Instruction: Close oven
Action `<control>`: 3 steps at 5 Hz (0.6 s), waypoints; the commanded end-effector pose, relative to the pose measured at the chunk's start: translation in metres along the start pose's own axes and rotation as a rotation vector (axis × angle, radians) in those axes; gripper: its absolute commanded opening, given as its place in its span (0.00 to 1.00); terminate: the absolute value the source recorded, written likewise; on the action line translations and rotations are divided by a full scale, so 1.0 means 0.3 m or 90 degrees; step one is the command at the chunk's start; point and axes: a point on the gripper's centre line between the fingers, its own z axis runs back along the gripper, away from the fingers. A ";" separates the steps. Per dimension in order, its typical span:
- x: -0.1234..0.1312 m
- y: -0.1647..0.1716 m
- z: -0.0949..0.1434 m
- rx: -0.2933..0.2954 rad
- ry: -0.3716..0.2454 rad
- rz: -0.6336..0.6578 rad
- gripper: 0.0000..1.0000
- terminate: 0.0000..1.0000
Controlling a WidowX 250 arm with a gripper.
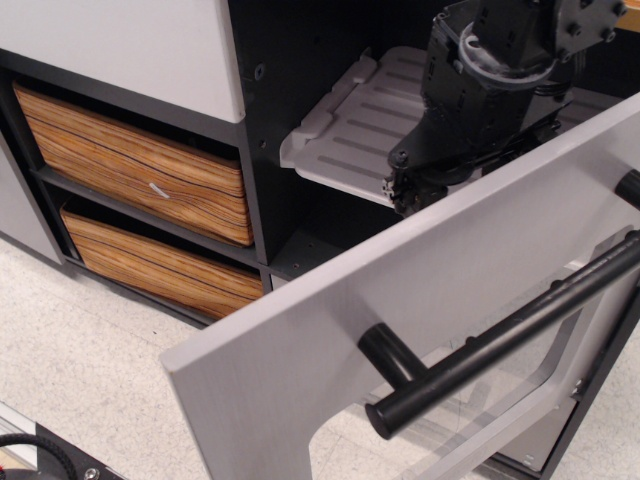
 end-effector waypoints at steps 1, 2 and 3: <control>0.000 0.000 0.000 0.000 0.000 0.000 1.00 0.00; 0.026 -0.015 0.062 -0.022 -0.013 0.043 1.00 0.00; 0.058 -0.009 0.144 -0.043 -0.006 0.083 1.00 0.00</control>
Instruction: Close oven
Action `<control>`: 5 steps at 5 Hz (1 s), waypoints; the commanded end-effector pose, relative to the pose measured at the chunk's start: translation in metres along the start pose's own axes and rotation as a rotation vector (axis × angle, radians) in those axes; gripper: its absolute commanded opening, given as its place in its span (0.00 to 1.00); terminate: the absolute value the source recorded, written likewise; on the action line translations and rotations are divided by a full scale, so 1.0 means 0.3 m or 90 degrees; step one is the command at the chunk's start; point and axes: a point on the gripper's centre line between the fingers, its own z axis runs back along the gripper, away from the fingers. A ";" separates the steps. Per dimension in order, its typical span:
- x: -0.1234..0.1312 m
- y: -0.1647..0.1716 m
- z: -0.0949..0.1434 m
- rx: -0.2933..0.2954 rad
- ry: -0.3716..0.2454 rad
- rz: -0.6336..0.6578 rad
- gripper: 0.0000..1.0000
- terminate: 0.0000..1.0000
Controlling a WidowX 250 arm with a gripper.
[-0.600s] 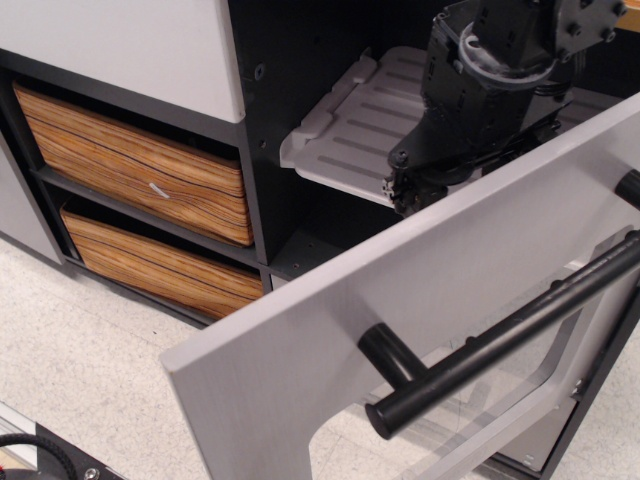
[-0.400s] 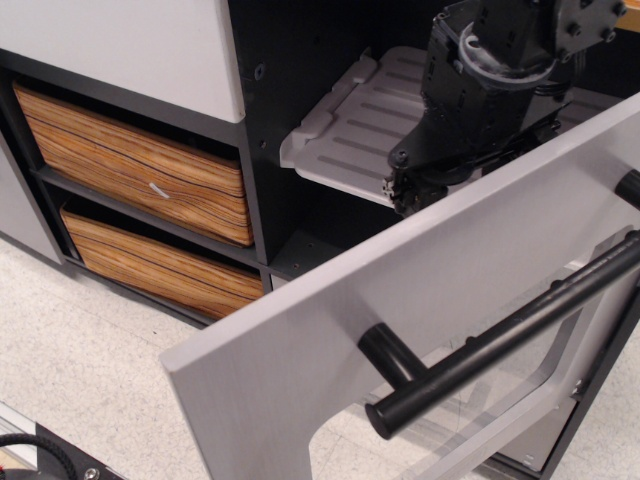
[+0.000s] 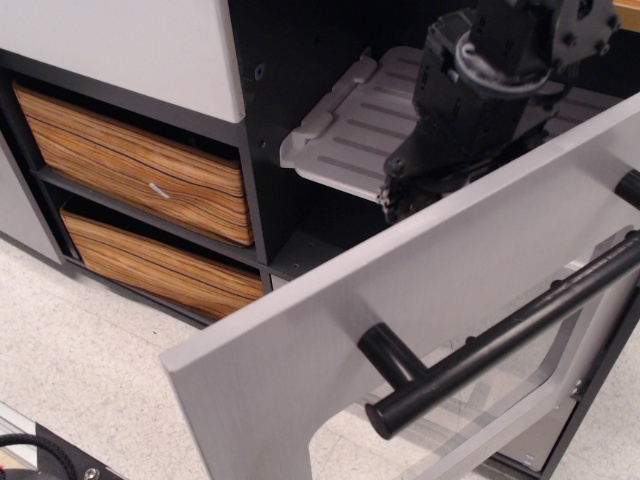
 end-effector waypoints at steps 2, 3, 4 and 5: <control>0.030 0.024 0.309 -0.107 0.055 0.076 1.00 0.00; -0.040 0.036 0.377 -0.085 0.094 0.082 1.00 0.00; -0.074 0.039 0.431 -0.076 0.123 0.093 1.00 0.00; -0.119 0.036 0.445 -0.056 0.144 0.092 1.00 0.00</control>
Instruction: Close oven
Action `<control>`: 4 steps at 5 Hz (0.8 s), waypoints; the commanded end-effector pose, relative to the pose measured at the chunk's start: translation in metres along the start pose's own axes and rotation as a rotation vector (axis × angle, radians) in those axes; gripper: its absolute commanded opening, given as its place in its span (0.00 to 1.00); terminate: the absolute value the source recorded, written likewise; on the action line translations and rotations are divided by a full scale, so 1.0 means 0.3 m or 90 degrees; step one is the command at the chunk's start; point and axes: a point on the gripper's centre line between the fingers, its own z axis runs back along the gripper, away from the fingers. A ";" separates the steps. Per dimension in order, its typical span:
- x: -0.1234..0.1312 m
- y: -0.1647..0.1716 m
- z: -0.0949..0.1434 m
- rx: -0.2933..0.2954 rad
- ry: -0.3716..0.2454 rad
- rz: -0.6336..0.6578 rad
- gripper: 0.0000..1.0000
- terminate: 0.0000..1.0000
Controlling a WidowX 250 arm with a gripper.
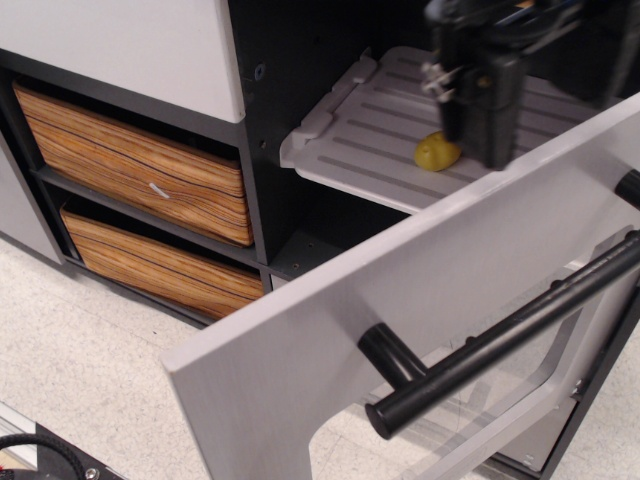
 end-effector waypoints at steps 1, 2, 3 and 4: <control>-0.088 -0.011 -0.001 0.002 0.007 0.007 1.00 0.00; -0.128 -0.001 -0.063 -0.002 0.002 0.009 1.00 0.00; -0.118 -0.002 -0.098 -0.008 0.020 0.048 1.00 0.00; -0.064 -0.029 -0.110 -0.009 -0.005 0.065 1.00 0.00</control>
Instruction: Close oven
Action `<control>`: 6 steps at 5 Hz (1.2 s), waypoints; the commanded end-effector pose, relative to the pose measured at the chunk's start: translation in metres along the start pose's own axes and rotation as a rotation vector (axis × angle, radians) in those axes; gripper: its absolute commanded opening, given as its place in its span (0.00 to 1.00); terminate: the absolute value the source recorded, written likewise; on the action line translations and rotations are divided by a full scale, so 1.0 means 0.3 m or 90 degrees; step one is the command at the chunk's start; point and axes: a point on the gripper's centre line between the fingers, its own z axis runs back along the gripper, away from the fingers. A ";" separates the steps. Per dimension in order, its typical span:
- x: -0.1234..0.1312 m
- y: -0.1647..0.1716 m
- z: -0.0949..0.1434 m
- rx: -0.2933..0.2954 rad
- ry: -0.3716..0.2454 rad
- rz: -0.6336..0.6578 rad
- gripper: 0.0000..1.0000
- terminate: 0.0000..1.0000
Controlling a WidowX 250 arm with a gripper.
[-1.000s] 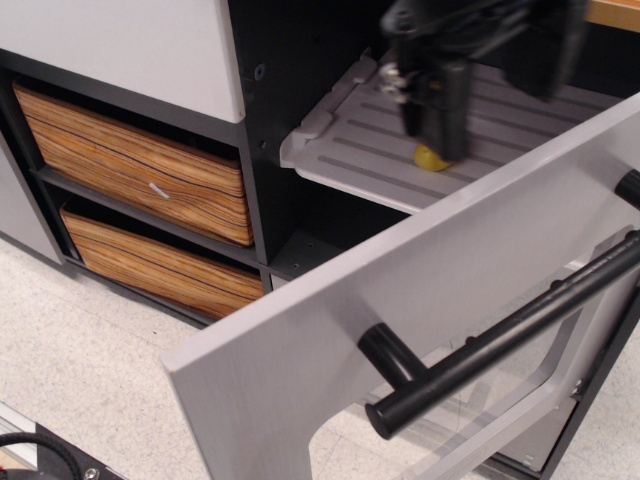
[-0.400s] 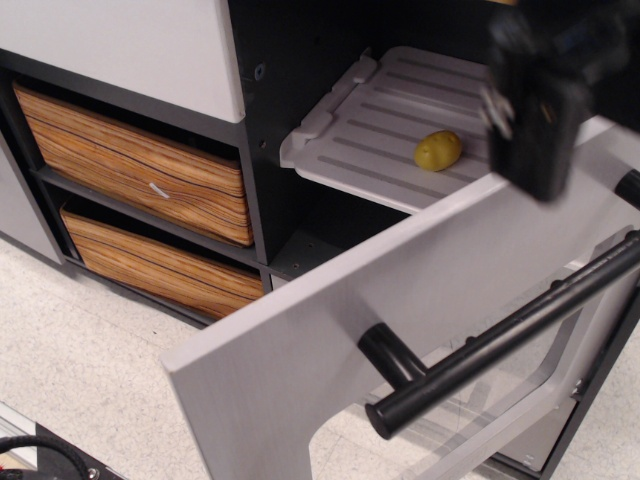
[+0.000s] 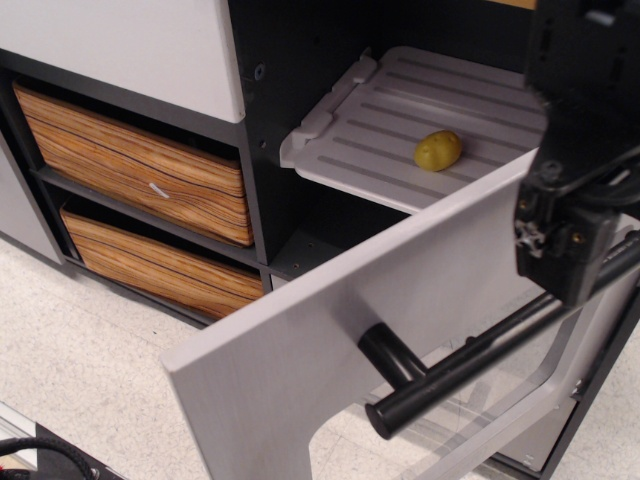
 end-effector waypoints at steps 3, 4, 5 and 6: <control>0.199 -0.126 0.097 -0.095 -0.082 0.036 1.00 0.00; 0.199 -0.109 0.119 -0.090 -0.068 0.020 1.00 0.00; 0.170 -0.089 0.089 -0.073 -0.046 -0.020 1.00 0.00; 0.174 -0.085 0.008 -0.050 -0.049 -0.060 1.00 0.00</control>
